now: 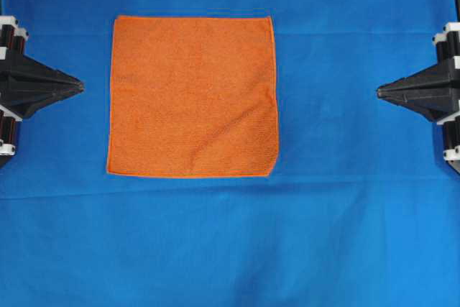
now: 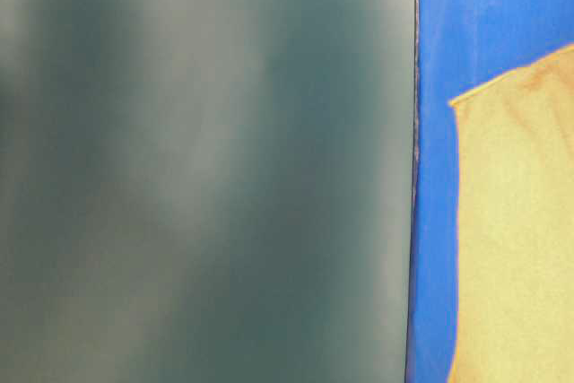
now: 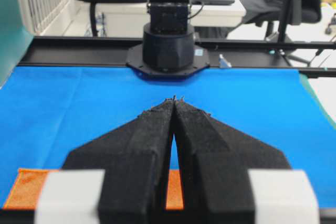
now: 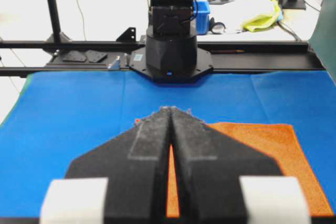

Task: Fold the orange towel.
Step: 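Move both grippers to the far corners of the orange towel and grasp them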

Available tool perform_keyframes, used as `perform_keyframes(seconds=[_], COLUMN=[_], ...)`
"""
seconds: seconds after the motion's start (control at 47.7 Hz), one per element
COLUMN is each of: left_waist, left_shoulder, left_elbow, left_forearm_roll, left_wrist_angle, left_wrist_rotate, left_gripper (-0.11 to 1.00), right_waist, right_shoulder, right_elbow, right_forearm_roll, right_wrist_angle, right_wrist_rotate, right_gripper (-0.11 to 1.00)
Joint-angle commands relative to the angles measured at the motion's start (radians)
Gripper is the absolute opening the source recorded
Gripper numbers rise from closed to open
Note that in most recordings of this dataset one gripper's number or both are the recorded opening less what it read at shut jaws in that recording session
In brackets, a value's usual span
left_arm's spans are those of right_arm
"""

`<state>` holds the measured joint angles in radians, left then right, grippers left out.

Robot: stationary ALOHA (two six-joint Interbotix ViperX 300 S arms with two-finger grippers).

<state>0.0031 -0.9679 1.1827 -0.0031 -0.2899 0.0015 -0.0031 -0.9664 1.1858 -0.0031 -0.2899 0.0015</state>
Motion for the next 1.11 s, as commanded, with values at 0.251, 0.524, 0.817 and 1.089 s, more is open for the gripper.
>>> perform_keyframes(seconds=[0.251, 0.524, 0.817, 1.089], left_waist=[0.028, 0.213, 0.396, 0.577], left_shoulder=[0.028, 0.130, 0.316, 0.560], left_elbow=[-0.011, 0.006, 0.014, 0.046], left_forearm_roll=[-0.026, -0.026, -0.026, -0.026], left_wrist_angle=[0.057, 0.083, 0.049, -0.114], left_wrist_rotate=[-0.018, -0.023, -0.049, -0.049], left_gripper=[0.00, 0.00, 0.36, 0.91], right_waist=[-0.063, -0.213, -0.390, -0.471], right_shoulder=[0.098, 0.331, 0.653, 0.942], right_elbow=[-0.072, -0.166, -0.302, -0.411], right_forearm_roll=[0.031, 0.038, 0.046, 0.046], right_wrist_angle=[0.051, 0.057, 0.100, 0.069], right_wrist_rotate=[0.020, 0.025, 0.028, 0.026], right_gripper=[0.00, 0.00, 0.18, 0.58])
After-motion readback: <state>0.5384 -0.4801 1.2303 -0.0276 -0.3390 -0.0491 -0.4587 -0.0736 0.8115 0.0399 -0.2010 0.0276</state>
